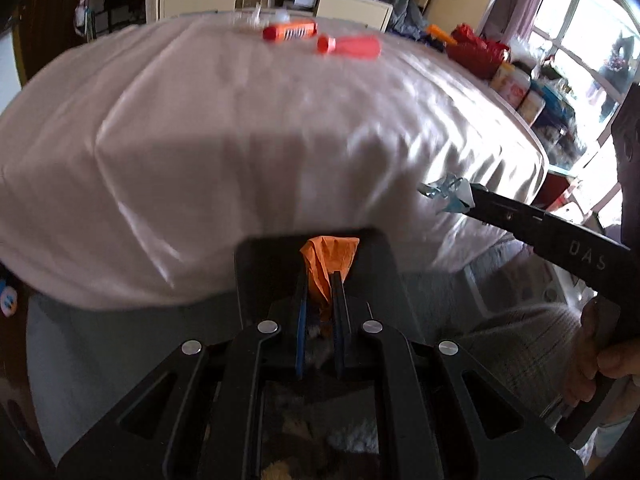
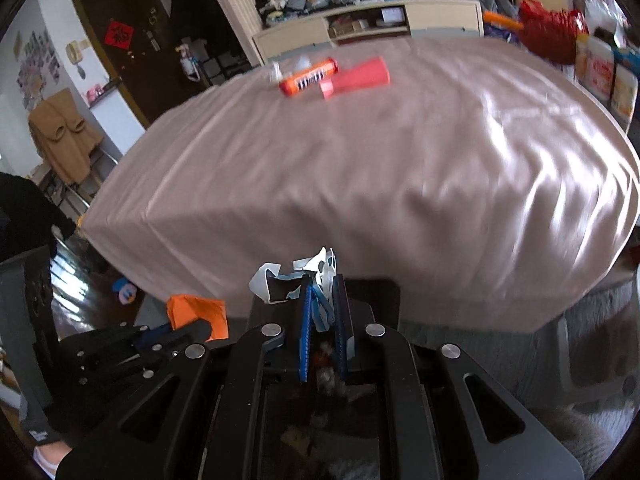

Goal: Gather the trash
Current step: 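Lower the balloon and foil piece into the black bin and open both grippers, then grasp the orange M&M's tube with the left gripper while the right grasps the pink cone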

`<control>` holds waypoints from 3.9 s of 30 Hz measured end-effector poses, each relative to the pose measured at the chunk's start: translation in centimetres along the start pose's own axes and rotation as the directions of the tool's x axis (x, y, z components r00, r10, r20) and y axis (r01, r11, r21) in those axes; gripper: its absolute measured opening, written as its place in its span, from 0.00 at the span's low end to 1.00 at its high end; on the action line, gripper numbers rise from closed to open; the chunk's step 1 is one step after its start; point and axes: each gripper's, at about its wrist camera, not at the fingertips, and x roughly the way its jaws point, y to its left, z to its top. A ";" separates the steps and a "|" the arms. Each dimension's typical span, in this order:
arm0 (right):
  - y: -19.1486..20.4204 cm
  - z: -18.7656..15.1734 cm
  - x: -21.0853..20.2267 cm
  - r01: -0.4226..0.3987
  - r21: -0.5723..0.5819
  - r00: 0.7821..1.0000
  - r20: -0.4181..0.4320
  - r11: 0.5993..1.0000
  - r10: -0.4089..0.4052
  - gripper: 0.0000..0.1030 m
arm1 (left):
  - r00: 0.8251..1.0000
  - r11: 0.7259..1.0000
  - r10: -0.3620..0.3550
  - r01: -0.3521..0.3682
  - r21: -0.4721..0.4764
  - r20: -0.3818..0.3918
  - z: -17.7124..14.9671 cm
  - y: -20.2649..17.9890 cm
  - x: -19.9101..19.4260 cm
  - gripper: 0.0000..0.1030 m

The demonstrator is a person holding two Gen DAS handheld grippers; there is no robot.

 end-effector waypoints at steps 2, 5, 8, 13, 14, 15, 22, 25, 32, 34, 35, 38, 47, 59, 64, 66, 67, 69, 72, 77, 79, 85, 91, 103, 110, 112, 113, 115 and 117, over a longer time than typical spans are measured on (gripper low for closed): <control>0.0 -1.2 0.6 0.006 0.005 1.000 -0.021 1.000 -0.006 0.11 | 1.000 1.000 0.002 -0.002 0.002 -0.019 -0.9 -0.1 0.5 0.09; -0.1 -2.7 1.3 0.019 0.009 0.999 -0.050 1.000 -0.019 0.11 | 0.999 1.000 0.012 -0.012 0.010 -0.044 -2.0 -0.1 1.2 0.09; -0.3 -3.9 2.3 0.029 0.010 0.996 -0.081 1.000 -0.029 0.11 | 0.997 1.000 0.017 -0.016 0.010 -0.069 -3.0 -0.1 2.1 0.09; -0.3 -5.2 3.9 0.034 0.011 0.991 -0.133 0.999 -0.032 0.12 | 0.993 1.000 0.008 -0.009 -0.008 -0.116 -4.7 0.6 3.5 0.10; -0.4 -5.3 4.3 0.032 0.017 0.989 -0.144 0.999 -0.029 0.14 | 0.992 1.000 0.004 -0.005 -0.013 -0.126 -4.9 0.7 3.8 0.13; -0.4 -5.5 4.4 0.031 0.021 0.989 -0.147 0.999 -0.027 0.14 | 0.991 1.000 -0.002 -0.001 -0.019 -0.134 -5.1 0.9 4.0 0.13; -0.6 -5.7 5.1 0.026 0.055 0.984 -0.177 0.998 -0.016 0.30 | 0.990 0.999 -0.005 0.000 -0.040 -0.138 -5.2 1.7 4.4 0.29; -1.0 -5.6 5.1 0.033 0.074 0.986 -0.166 0.997 -0.020 0.55 | 0.990 0.999 -0.002 -0.004 -0.041 -0.138 -5.1 1.9 4.4 0.36; -1.8 -4.7 4.2 0.045 0.091 0.990 -0.139 0.995 -0.032 0.73 | 0.992 0.998 0.030 -0.037 -0.051 -0.122 -4.6 3.0 3.8 0.72; -1.9 -4.2 3.7 0.047 0.097 0.992 -0.124 0.994 -0.035 0.74 | 0.993 0.997 0.042 -0.048 -0.056 -0.110 -4.2 3.3 3.2 0.77; -2.1 -3.8 3.3 0.046 0.104 0.993 -0.111 0.994 -0.035 0.75 | 0.994 0.997 0.046 -0.052 -0.059 -0.101 -3.8 3.5 2.9 0.80; -2.3 -2.6 2.0 0.055 0.111 0.997 -0.067 0.992 -0.048 0.84 | 0.996 0.996 0.055 -0.059 -0.059 -0.071 -2.7 3.9 1.7 0.85; -3.2 2.9 -0.6 0.088 0.115 0.995 0.032 0.989 -0.093 0.84 | 0.996 0.996 0.090 -0.090 0.007 0.018 2.6 3.9 -0.9 0.90; -2.9 13.3 2.8 0.109 0.137 0.989 0.087 0.985 -0.122 0.84 | 0.985 0.987 0.134 -0.142 0.074 0.109 13.3 4.7 0.1 0.90; -2.9 16.3 4.9 0.115 0.205 0.986 0.099 0.972 -0.137 0.84 | 0.984 0.985 0.130 -0.142 0.097 0.121 18.2 5.6 1.9 0.90; -2.9 17.5 6.3 0.119 0.223 0.985 0.093 0.967 -0.143 0.84 | 0.984 0.983 0.131 -0.145 0.111 0.123 19.5 5.7 2.6 0.89; -2.8 17.9 6.9 0.124 0.225 0.985 0.087 0.967 -0.146 0.84 | 0.984 0.982 0.132 -0.147 0.119 0.123 20.4 5.7 3.0 0.89; -2.7 18.5 8.1 0.131 0.225 0.986 0.073 0.965 -0.151 0.83 | 0.984 0.981 0.125 -0.142 0.131 0.125 21.5 5.8 3.6 0.89; -2.7 19.5 10.1 0.126 0.242 0.988 0.051 0.962 -0.142 0.80 | 0.986 0.981 0.118 -0.134 0.139 0.121 23.6 6.1 5.0 0.87; -2.7 21.2 13.0 0.123 0.274 0.991 0.024 0.954 -0.134 0.71 | 0.989 0.977 0.111 -0.127 0.172 0.097 26.4 6.2 7.8 0.79; -2.8 21.7 13.9 0.135 0.286 0.989 0.013 0.949 -0.144 0.66 | 0.991 0.973 0.100 -0.116 0.199 0.091 27.4 6.1 9.0 0.77; -3.6 23.0 15.8 0.202 0.278 0.978 0.001 0.939 -0.211 0.57 | 0.996 0.966 0.076 -0.087 0.244 0.054 29.3 5.5 12.2 0.75; -4.6 23.8 16.1 0.238 0.257 0.969 0.009 0.937 -0.249 0.39 | 1.000 0.965 0.028 -0.030 0.260 0.011 30.8 5.1 14.6 0.56; -3.2 23.2 15.5 0.201 0.158 0.979 -0.017 0.967 -0.201 0.30 | 1.000 0.965 0.015 -0.014 0.262 -0.001 28.7 4.5 13.0 0.29; -2.7 20.2 11.2 0.183 0.142 0.983 0.005 0.973 -0.186 0.30 | 0.998 0.957 0.055 -0.063 0.282 0.035 24.5 2.8 8.6 0.25; -2.5 19.3 9.7 0.181 0.135 0.983 0.015 0.974 -0.185 0.30 | 0.998 0.964 0.052 -0.063 0.259 0.047 23.2 2.5 7.0 0.25; -2.3 18.6 8.7 0.181 0.128 0.982 0.022 0.975 -0.185 0.30 | 0.997 0.966 0.050 -0.061 0.251 0.050 22.8 2.5 6.5 0.25; -2.0 17.3 7.2 0.176 0.120 0.983 0.027 0.977 -0.180 0.30 | 0.997 0.971 0.049 -0.062 0.231 0.062 21.2 2.3 4.8 0.25; -1.7 15.9 5.7 0.168 0.109 0.984 0.034 0.980 -0.172 0.30 | 0.996 0.974 0.048 -0.063 0.217 0.075 19.5 1.9 3.0 0.25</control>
